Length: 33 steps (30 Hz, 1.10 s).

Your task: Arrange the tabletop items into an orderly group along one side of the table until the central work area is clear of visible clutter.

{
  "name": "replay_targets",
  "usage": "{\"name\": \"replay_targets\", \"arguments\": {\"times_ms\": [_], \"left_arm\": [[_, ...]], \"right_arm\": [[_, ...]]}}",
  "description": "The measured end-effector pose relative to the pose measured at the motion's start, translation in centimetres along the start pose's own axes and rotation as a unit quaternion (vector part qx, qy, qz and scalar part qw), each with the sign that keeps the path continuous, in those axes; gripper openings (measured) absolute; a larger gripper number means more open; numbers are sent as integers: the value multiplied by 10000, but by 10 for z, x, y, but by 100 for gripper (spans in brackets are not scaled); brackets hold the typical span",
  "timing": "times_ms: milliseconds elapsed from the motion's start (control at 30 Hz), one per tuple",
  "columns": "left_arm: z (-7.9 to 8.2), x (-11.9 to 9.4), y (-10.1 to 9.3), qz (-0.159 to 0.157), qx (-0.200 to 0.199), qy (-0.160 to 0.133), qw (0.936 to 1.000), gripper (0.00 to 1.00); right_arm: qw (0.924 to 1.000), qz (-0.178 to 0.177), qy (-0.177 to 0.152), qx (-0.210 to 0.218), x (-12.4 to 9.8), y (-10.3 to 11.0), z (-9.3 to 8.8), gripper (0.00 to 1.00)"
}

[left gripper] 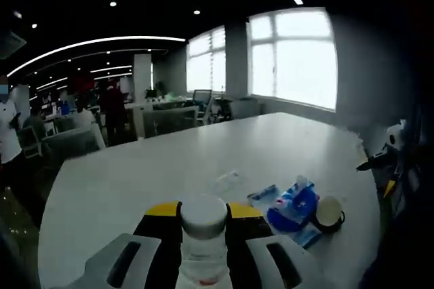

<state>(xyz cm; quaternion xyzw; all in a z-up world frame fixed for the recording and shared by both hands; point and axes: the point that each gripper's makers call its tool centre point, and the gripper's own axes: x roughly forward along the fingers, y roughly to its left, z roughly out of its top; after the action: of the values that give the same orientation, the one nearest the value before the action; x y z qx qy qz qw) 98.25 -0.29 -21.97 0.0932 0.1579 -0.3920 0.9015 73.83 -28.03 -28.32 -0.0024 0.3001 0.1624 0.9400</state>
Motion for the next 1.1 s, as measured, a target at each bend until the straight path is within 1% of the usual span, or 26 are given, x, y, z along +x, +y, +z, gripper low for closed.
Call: {"name": "replay_targets", "arguments": {"times_ms": [100, 167, 300, 367, 433, 567, 600, 733, 800, 900, 1100], "left_arm": [[-4, 1, 1, -175, 114, 32, 9998, 21], [-4, 1, -3, -247, 118, 52, 9996, 21], [-10, 6, -3, -335, 192, 81, 9992, 21], [-10, 7, -10, -386, 215, 95, 9990, 21], [-14, 9, -8, -404, 149, 132, 9990, 21], [-14, 12, -20, -471, 188, 167, 9986, 21], [-17, 12, -13, -488, 157, 174, 9985, 21], [-22, 15, -7, -554, 138, 214, 9981, 21], [-23, 14, -11, -608, 188, 225, 9977, 21], [-24, 13, -12, -655, 106, 224, 9975, 21], [-27, 13, -15, -664, 99, 214, 9975, 21]], "right_arm": [[10000, -24, 1, 11, 0, 0, -1, 100], [10000, -34, 11, 21, 0, 0, -1, 100], [10000, -49, 55, 17, 1, 0, -4, 100], [10000, -60, 59, 15, 1, 0, -4, 100], [10000, -66, 60, 27, 1, 0, -4, 100], [9999, -85, 86, 36, 3, -2, -5, 100], [9999, -89, 93, 38, 3, -2, -5, 100], [9999, -102, 107, 54, 3, -3, -7, 100], [9998, -112, 129, 68, 4, -4, -8, 100], [9998, -119, 155, 75, 4, -5, -10, 100], [9998, -106, 180, 71, 7, -5, -10, 100]]}}
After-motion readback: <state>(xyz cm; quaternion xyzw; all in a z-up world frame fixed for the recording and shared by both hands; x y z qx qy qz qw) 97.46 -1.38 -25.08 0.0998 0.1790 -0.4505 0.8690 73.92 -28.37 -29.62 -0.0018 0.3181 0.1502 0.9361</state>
